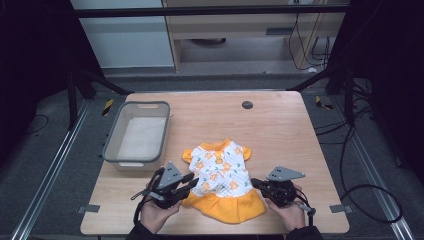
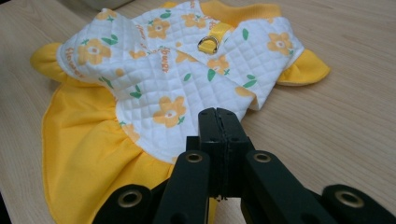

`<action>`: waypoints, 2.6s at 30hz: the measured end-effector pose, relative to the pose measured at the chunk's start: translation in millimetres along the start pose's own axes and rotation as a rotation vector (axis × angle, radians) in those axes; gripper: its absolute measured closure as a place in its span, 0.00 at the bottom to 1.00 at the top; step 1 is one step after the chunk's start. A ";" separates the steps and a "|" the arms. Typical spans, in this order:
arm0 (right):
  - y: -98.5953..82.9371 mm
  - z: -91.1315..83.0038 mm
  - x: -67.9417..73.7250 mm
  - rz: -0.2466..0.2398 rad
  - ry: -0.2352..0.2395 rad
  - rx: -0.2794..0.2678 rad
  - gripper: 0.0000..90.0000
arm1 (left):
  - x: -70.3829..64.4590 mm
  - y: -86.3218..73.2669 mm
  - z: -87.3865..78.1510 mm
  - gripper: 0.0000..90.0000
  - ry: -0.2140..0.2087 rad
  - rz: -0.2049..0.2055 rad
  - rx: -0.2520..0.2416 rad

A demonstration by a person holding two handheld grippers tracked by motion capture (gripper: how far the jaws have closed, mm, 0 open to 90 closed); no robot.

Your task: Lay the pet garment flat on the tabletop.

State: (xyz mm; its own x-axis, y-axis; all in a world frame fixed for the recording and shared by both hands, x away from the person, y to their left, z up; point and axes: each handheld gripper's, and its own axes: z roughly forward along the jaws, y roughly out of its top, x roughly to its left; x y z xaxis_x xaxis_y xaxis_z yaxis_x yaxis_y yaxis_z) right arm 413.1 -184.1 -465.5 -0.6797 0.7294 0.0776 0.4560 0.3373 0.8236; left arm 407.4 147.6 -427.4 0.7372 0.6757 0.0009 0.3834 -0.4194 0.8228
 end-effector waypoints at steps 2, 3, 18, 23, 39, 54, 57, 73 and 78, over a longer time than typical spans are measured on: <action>-0.8 4.2 1.2 -0.004 0.003 0.007 1.00 | -3.1 -2.3 14.0 0.87 -0.023 0.005 0.040; -1.2 6.0 2.1 -0.002 0.006 0.010 0.99 | -4.5 -4.7 22.1 0.88 -0.039 0.008 0.065; -11.7 37.4 9.9 -0.063 0.005 0.161 0.96 | 13.1 -21.1 69.4 0.85 0.052 0.048 0.220; -9.0 41.5 6.6 -0.095 -0.051 0.166 0.96 | 19.7 -20.8 77.6 0.85 0.052 0.042 0.228; -5.3 46.1 -0.2 -0.071 -0.040 0.178 0.95 | 26.1 -21.2 82.2 0.81 0.034 0.025 0.230; -9.6 12.1 11.5 -0.066 -0.017 0.073 0.75 | 19.8 -19.2 26.7 0.64 0.026 -0.009 0.116; -17.5 4.8 14.5 -0.054 -0.015 0.095 0.69 | 15.6 -30.9 5.6 0.62 0.025 -0.025 0.111; -23.3 20.6 48.2 -0.055 0.091 0.096 0.59 | 11.5 -53.9 6.8 0.81 0.036 -0.063 0.227; -24.5 38.6 58.4 -0.091 0.085 0.154 0.68 | 14.4 -49.0 1.7 0.93 0.021 -0.078 0.192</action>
State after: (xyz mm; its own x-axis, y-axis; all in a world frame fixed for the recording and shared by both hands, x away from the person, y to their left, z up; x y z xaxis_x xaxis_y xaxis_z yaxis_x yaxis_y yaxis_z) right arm 384.4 -126.8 -502.9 -0.7653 0.6409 0.0592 0.4686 0.4917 0.7340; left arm 400.2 176.9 -468.7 0.6898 0.7226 -0.0453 0.5395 -0.4713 0.6977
